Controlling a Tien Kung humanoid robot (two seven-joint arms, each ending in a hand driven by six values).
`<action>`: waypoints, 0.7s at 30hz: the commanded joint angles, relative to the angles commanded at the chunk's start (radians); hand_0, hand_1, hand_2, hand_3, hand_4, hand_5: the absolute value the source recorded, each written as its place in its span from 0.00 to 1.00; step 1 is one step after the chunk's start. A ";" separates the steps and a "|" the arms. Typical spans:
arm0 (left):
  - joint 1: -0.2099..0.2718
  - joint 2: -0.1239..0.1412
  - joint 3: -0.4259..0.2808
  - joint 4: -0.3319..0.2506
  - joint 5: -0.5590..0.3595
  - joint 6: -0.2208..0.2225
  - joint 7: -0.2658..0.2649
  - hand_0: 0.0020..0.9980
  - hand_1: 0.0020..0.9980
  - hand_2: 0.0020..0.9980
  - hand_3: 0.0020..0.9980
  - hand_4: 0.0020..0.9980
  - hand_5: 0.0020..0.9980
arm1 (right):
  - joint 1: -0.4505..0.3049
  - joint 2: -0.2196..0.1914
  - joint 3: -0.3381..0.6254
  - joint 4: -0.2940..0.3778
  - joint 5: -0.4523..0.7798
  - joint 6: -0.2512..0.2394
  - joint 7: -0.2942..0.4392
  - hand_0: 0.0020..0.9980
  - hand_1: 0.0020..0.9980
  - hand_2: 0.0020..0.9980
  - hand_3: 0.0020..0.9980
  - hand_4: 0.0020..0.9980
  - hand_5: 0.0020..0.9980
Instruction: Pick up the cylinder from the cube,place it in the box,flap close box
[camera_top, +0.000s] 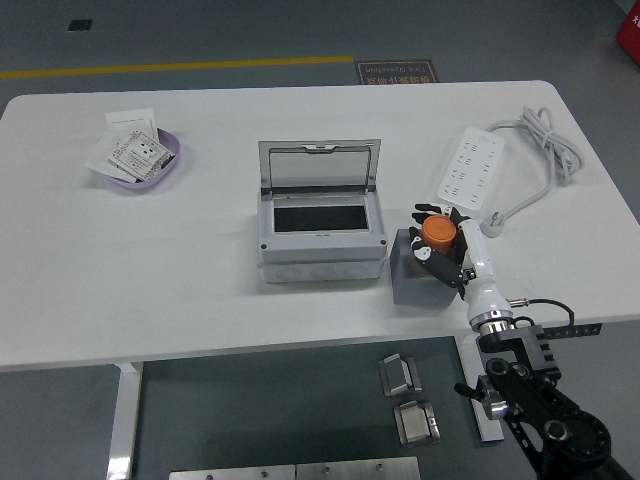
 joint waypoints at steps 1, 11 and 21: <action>0.000 0.000 0.000 0.000 0.000 0.000 0.000 0.62 0.61 0.56 0.59 0.68 0.27 | 0.000 0.000 0.000 0.000 0.000 0.000 0.000 0.72 0.67 0.62 0.62 0.34 0.00; -0.002 -0.001 0.003 0.000 -0.003 0.000 -0.004 0.62 0.61 0.56 0.59 0.68 0.27 | 0.000 -0.002 0.003 0.011 0.005 -0.010 -0.010 0.75 0.64 0.58 0.55 0.00 0.09; -0.002 -0.003 0.009 0.000 -0.006 0.000 -0.006 0.62 0.61 0.56 0.59 0.68 0.27 | 0.000 -0.013 0.015 0.057 -0.019 -0.035 -0.027 0.65 0.58 0.53 0.46 0.00 0.05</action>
